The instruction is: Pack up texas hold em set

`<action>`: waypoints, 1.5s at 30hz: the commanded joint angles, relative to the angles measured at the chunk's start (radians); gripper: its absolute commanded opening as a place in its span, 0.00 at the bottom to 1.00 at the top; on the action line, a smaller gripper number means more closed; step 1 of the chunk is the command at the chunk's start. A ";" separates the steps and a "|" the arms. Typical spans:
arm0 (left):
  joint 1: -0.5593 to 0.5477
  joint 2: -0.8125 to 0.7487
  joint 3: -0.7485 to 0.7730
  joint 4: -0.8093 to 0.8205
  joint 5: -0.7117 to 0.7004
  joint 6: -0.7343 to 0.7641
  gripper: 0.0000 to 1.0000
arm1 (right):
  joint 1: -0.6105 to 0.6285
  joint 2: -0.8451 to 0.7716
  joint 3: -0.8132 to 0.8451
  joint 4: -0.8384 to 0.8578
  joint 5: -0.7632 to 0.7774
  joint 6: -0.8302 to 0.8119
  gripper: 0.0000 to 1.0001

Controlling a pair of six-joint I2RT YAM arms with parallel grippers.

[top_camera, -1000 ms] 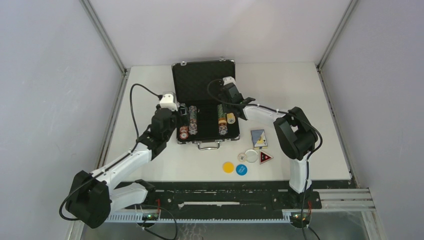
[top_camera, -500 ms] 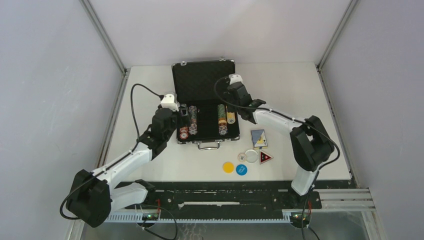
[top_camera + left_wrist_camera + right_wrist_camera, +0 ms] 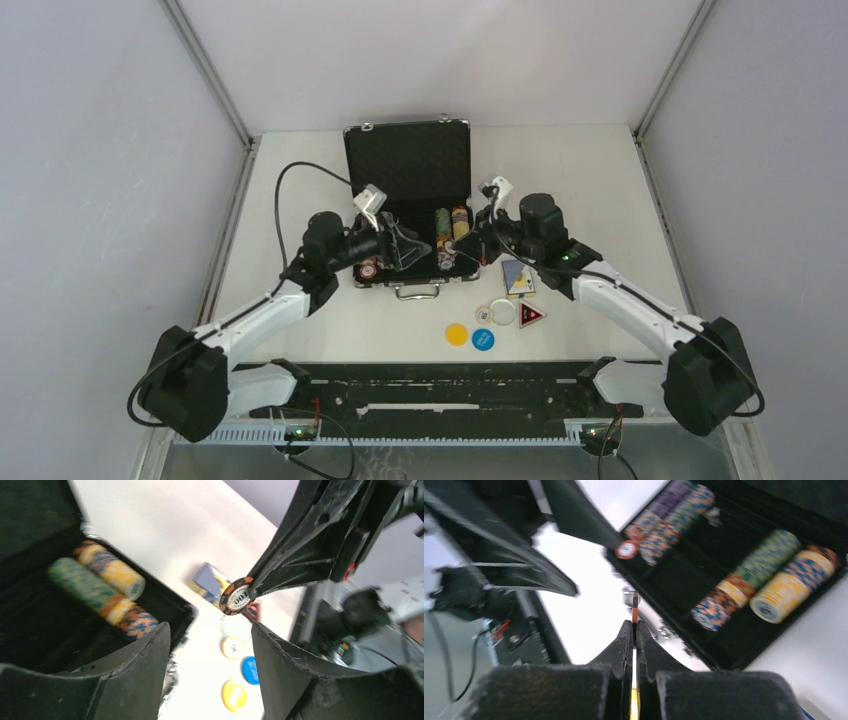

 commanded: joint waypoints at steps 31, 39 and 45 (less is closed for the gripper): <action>-0.024 0.125 0.070 0.370 0.528 -0.202 0.00 | -0.004 -0.102 -0.016 0.152 -0.300 0.045 0.53; -0.021 0.271 0.377 -0.212 0.528 0.360 0.00 | -0.081 -0.146 -0.096 0.138 0.054 0.087 0.79; -0.024 0.394 0.565 -0.688 0.420 0.795 0.00 | -0.177 -0.186 -0.175 0.133 0.169 0.144 0.75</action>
